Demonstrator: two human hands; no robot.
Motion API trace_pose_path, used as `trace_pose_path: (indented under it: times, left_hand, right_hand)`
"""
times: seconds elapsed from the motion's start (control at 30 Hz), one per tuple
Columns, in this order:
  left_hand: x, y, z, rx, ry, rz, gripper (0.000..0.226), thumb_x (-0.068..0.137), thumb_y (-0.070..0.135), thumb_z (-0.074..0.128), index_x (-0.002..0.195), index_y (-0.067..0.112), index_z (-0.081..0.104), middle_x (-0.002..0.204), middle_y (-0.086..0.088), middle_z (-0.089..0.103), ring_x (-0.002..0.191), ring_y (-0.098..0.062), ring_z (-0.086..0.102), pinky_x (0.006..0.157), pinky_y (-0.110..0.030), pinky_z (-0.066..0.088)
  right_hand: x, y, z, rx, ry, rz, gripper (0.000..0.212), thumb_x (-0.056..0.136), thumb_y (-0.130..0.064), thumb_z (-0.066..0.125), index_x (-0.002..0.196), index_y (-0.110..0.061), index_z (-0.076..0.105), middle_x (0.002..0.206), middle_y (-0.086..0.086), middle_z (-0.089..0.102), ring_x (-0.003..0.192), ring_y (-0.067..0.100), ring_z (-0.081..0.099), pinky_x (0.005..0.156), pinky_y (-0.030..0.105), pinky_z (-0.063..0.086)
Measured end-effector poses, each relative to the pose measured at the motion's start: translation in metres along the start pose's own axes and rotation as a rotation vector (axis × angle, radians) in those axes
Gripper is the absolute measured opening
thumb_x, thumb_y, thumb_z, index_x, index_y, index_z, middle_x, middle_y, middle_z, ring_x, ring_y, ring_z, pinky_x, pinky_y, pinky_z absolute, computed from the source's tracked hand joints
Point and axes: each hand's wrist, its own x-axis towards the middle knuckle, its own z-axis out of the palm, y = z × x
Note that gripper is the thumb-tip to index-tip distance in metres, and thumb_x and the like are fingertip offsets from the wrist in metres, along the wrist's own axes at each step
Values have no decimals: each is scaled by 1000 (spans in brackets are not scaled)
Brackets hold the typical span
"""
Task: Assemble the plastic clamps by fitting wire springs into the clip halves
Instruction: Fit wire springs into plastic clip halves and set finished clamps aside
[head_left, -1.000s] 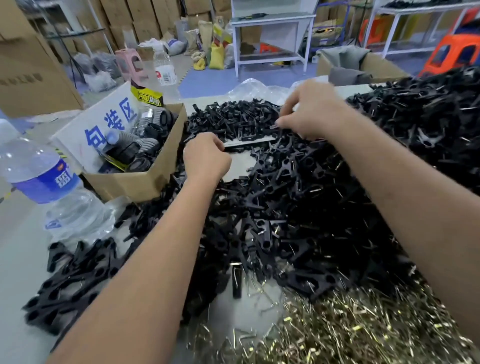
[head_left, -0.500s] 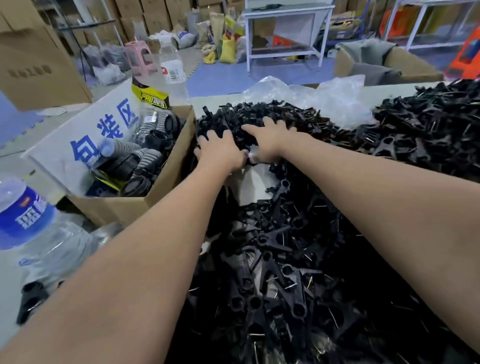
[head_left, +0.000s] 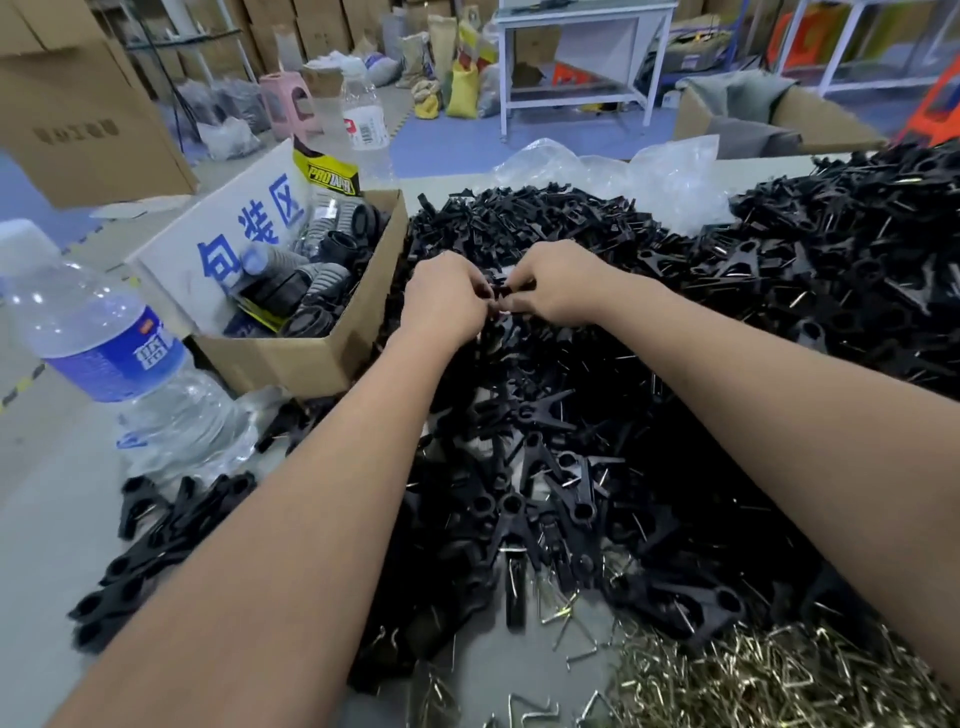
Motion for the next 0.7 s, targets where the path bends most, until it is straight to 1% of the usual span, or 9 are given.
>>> trace_pose_path:
  times: [0.07,0.13,0.2,0.23,0.3,0.4,0.5,0.6,0.7]
  left_hand:
    - [-8,-2,-2,-36,28,-27,14,92,29,79,101,19,81,103,-5,76,95,-23,69,76,-29,50]
    - [-16,-1,-5,-112,100,-33,14,93,29,76,98,17,81,97,-3,76,92,-21,69,71,-25,46]
    - [-24,1,-8,-239,189,-86,15,96,24,70,92,12,77,87,-4,74,86,-23,70,63,-24,47]
    - [-30,4,-9,-377,201,-122,13,97,18,66,90,9,73,85,-6,73,83,-25,72,64,-27,54]
    - [-47,9,-11,-769,144,-168,13,99,4,59,89,5,66,83,-13,71,73,-26,74,72,-42,64]
    - [-82,14,-9,-1066,69,-130,14,104,4,54,93,6,63,78,-11,67,65,-18,72,68,-35,62]
    - [-121,14,-5,-1074,-8,-42,18,109,11,48,100,10,64,92,-13,66,76,-19,71,68,-29,58]
    - [-153,8,-1,-1004,-97,46,22,110,13,47,100,15,66,105,-17,67,89,-18,68,72,-25,57]
    - [-178,2,3,-1097,-219,123,17,106,7,55,106,14,70,99,-16,71,87,-14,73,72,-25,58]
  right_hand:
    - [-11,-3,-3,26,13,40,35,98,-43,70,91,-9,75,89,15,72,87,31,63,74,38,48]
    - [-20,-7,-6,100,103,84,31,100,-35,68,90,-7,75,86,16,72,79,28,60,70,35,44]
    - [-29,-9,-10,274,246,121,31,103,-24,63,92,4,72,86,18,72,73,24,63,75,40,54]
    - [-37,-13,-12,422,296,133,26,104,-18,61,96,4,72,92,19,74,70,17,67,74,40,58]
    - [-62,-24,-12,760,331,123,13,104,-8,59,106,-2,70,96,19,75,63,5,68,60,29,57]
    - [-105,-37,-6,1049,371,73,10,101,-3,61,101,-9,70,87,12,76,71,13,69,58,23,54]
    - [-151,-42,5,1217,364,13,15,99,0,64,95,-12,74,86,7,74,80,17,71,68,24,57]
    - [-195,-41,20,1299,340,-54,16,96,-4,70,94,-18,78,89,7,77,81,17,69,69,25,57]
    - [-226,-34,34,1261,378,-104,16,89,-5,77,96,-19,78,95,11,79,78,17,67,67,23,54]
